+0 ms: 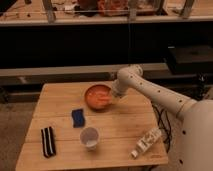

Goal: Place the pepper in the ceramic bowl

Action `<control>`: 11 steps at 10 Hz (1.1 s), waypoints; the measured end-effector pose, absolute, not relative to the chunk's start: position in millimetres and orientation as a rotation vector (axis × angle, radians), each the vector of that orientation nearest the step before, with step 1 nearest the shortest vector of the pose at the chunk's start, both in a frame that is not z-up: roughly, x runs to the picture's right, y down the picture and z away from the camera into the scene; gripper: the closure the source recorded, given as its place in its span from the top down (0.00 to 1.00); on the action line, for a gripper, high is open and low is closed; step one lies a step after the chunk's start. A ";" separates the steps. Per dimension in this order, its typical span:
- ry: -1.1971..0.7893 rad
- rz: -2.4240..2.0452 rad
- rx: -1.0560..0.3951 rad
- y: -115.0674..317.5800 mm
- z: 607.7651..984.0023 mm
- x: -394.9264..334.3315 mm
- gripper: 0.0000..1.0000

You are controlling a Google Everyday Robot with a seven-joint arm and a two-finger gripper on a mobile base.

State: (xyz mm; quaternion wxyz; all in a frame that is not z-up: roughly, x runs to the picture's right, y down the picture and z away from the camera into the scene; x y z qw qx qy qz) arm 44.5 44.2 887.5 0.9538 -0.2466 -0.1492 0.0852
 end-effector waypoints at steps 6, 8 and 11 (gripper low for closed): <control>-0.303 0.174 -0.500 41.1 888.7 44.1 0.41; -0.304 0.173 -0.501 40.2 889.3 43.6 0.41; -0.304 0.174 -0.501 39.5 890.1 43.8 0.41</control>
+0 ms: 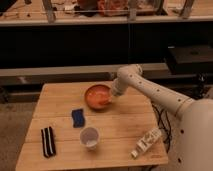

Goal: Place the pepper in the ceramic bowl

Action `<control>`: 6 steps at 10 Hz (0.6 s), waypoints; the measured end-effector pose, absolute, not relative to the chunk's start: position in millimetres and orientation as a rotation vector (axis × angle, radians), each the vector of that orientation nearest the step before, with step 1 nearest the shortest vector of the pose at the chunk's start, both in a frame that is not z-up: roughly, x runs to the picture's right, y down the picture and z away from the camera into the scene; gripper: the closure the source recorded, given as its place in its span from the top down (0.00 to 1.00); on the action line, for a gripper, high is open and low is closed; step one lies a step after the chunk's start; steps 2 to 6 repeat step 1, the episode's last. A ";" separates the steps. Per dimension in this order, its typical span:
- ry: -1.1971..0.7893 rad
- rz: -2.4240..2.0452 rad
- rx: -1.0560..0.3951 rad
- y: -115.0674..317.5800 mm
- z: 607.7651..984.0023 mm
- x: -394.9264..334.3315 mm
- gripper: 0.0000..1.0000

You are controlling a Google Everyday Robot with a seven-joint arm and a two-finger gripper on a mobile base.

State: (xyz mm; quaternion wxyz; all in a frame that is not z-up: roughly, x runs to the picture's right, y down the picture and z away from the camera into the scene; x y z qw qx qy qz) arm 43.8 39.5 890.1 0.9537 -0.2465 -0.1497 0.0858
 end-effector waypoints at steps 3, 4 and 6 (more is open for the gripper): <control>-0.304 0.174 -0.500 38.9 890.1 43.7 0.41; -0.304 0.174 -0.500 38.9 890.1 43.7 0.41; -0.304 0.174 -0.500 38.9 890.1 43.7 0.41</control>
